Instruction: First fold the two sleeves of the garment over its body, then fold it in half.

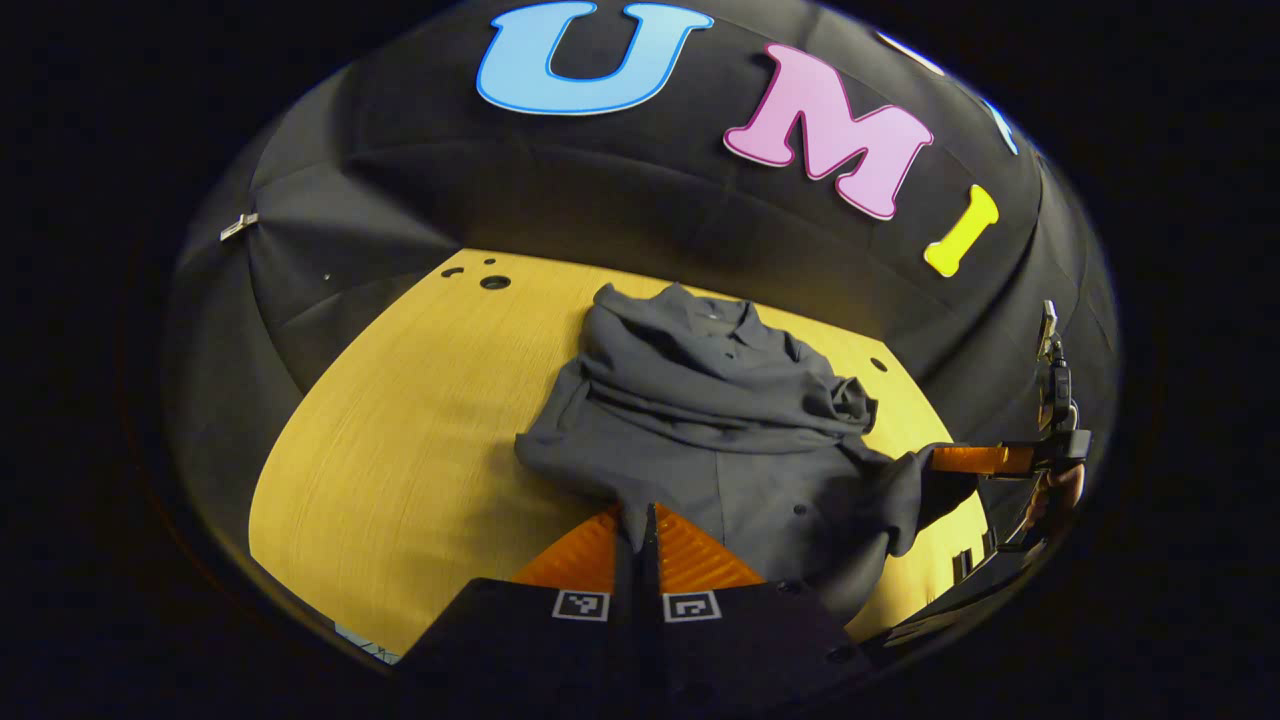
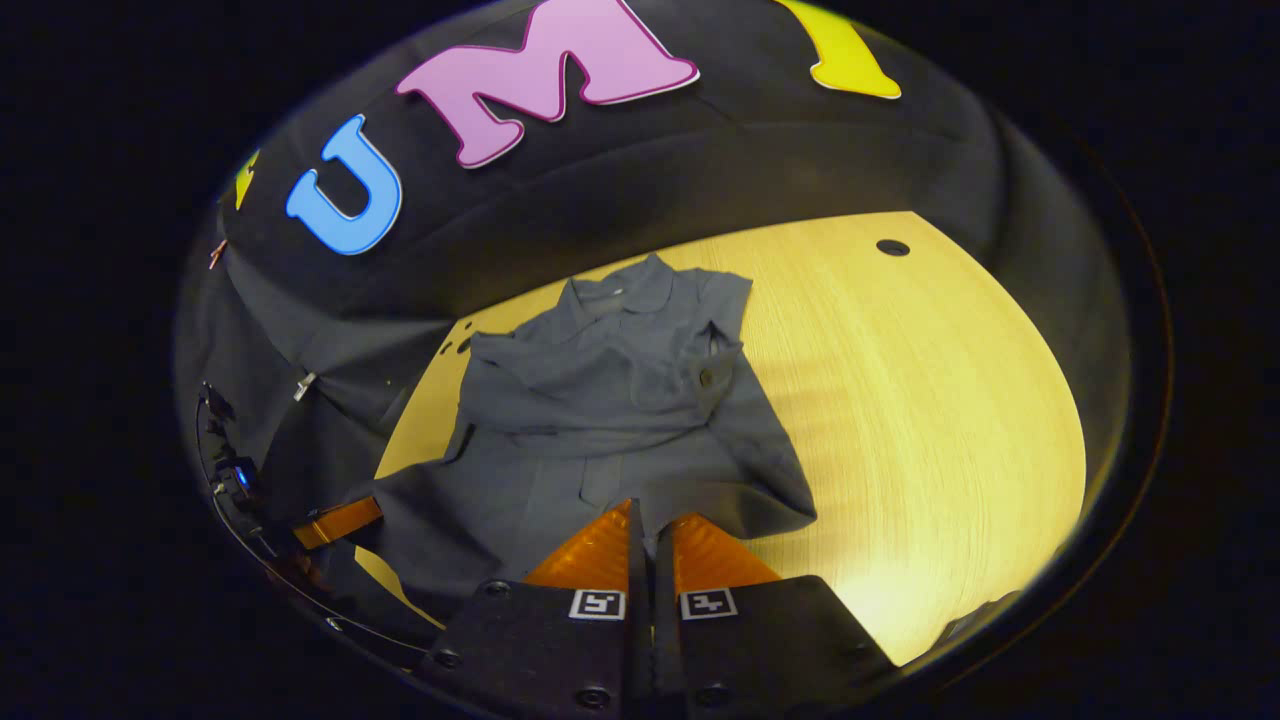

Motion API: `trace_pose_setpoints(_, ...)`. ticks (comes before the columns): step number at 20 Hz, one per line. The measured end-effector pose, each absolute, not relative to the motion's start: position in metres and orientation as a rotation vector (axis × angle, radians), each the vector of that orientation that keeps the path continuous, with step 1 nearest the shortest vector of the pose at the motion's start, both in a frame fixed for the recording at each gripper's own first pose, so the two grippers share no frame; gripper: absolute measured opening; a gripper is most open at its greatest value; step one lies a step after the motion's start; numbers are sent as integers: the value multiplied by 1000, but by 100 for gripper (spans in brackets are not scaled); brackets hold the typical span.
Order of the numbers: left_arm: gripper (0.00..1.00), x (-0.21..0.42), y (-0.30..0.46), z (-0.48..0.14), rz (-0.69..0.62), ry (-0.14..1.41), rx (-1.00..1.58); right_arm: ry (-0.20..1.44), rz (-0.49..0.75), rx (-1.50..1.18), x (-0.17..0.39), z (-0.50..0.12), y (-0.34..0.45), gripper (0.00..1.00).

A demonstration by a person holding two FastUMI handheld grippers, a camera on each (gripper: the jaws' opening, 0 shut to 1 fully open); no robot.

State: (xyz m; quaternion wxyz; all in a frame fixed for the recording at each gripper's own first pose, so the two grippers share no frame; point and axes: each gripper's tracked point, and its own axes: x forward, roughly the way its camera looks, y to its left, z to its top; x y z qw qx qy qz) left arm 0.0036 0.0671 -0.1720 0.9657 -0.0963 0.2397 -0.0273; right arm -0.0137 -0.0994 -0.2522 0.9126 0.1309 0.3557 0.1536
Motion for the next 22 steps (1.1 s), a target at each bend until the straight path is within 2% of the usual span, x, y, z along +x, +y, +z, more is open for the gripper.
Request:
trace_pose_setpoints(5,6,28,64,-150,-68,445,-195,712,310,269,8,-253,-101,5)
trace_pose_setpoints(6,2,33,61,-145,-72,435,-199,686,314,270,14,-246,-99,5)
trace_pose_setpoints(7,6,37,59,-139,-74,424,-203,662,318,263,19,-240,-98,5)
trace_pose_setpoints(11,6,60,60,-113,-76,372,-218,598,329,243,46,-220,-95,5)
trace_pose_setpoints(22,5,183,92,-46,-66,227,-163,477,287,244,155,-181,-104,5)
